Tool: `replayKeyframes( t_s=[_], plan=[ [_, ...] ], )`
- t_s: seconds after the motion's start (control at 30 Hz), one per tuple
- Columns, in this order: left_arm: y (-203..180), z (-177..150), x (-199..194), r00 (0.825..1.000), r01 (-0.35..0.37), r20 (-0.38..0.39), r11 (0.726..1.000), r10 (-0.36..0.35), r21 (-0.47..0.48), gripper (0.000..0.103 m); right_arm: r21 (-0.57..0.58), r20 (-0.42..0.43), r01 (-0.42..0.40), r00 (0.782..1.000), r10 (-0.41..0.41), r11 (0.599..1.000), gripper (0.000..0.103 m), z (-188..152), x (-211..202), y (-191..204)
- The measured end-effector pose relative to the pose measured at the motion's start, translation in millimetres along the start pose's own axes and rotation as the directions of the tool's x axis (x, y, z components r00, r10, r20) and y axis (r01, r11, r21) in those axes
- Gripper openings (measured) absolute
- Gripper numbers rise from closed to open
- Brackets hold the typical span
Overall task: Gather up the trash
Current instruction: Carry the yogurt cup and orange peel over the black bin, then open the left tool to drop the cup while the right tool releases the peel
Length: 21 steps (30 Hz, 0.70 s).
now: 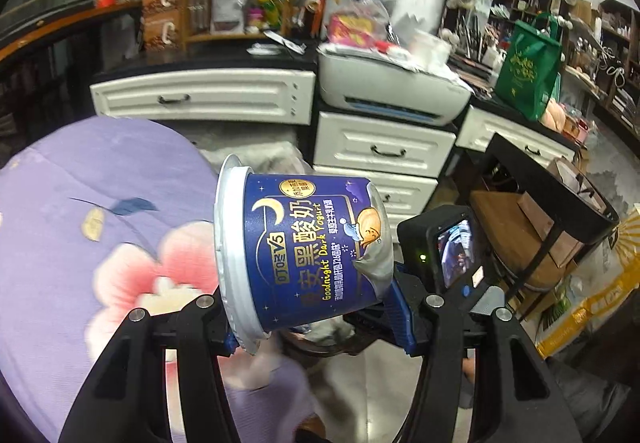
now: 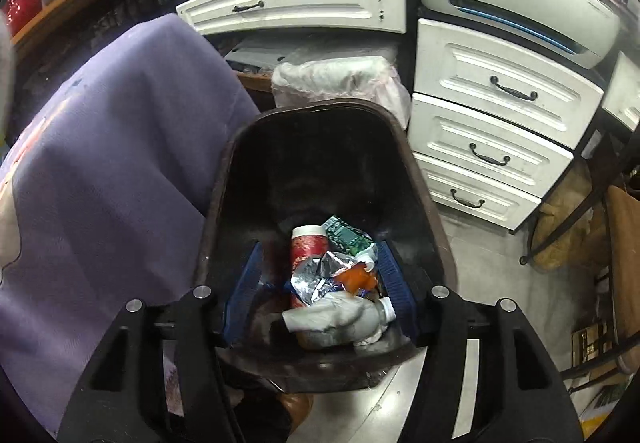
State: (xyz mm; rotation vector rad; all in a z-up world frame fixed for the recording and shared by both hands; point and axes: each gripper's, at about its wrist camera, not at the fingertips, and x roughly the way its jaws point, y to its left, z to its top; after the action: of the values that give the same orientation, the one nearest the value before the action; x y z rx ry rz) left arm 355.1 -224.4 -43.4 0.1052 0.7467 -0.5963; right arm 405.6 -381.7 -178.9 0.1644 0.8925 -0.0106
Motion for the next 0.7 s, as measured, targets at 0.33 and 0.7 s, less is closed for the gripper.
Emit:
replayKeyframes(
  t_s=[0.33, 0.7],
  plan=[
    [-40.0, -8.5, 80.1, 0.993, -0.021, -0.117, 0.999, 0.025, 0.036, 0.056, 0.05, 0.039, 0.119, 0.992, -0.121, 0.992, 0.063, -39.2, -64.2, -57.7],
    [-38.5, -18.2, 143.2, 0.969, -0.127, -0.203, 0.99, 0.137, 0.063, 0.056, 0.068, 0.088, 0.103, 0.99, -0.109, 0.992, 0.063, -77.7, -125.3, -64.0]
  ],
)
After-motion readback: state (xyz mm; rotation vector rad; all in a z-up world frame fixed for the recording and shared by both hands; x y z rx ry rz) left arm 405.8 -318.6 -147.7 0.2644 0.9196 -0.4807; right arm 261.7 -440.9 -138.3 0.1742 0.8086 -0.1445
